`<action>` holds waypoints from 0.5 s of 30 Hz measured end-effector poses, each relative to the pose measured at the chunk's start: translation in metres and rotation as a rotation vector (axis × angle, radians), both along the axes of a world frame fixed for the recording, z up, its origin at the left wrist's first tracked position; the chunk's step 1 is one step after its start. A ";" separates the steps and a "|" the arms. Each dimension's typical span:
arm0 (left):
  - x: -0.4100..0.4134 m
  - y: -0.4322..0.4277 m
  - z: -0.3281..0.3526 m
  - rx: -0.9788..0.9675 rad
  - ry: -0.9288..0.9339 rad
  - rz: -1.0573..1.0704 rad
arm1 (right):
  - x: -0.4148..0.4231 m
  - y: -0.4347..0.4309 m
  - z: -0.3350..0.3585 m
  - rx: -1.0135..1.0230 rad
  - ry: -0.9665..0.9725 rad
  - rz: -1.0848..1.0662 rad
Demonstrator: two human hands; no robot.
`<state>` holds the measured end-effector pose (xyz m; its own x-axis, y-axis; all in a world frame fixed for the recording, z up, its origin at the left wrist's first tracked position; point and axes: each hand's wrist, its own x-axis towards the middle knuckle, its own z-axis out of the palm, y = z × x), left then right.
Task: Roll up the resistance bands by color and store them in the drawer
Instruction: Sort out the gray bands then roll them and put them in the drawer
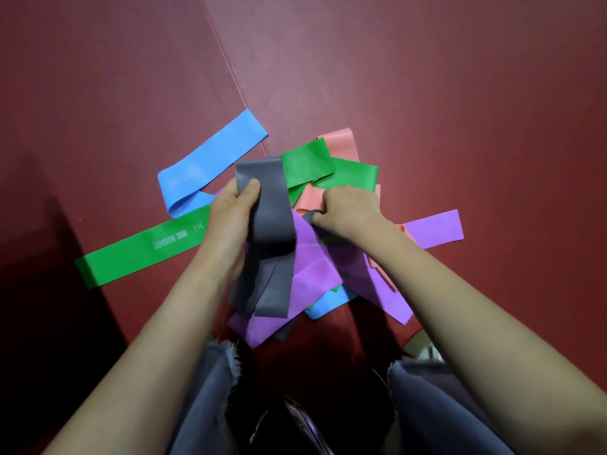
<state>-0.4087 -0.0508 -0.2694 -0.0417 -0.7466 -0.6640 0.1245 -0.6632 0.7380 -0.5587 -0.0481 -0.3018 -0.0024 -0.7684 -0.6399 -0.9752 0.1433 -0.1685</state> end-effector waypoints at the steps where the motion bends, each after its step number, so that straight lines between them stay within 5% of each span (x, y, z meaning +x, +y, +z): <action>1: 0.000 0.001 0.000 0.004 0.002 0.005 | -0.001 -0.002 0.003 0.002 -0.005 -0.007; 6: 0.004 0.003 -0.001 0.009 0.029 0.035 | -0.010 -0.006 0.012 -0.188 -0.202 -0.376; 10: 0.004 0.002 -0.003 0.015 0.042 0.071 | -0.016 -0.011 0.013 -0.283 -0.723 -0.995; 15: -0.002 -0.002 -0.001 0.019 0.052 0.109 | -0.018 -0.009 0.032 -0.325 -1.030 -1.126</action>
<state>-0.4109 -0.0528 -0.2700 0.0042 -0.7361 -0.6769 0.2344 -0.6573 0.7163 -0.5763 -0.0572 -0.2702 -0.3322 -0.7729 -0.5406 0.1570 0.5199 -0.8397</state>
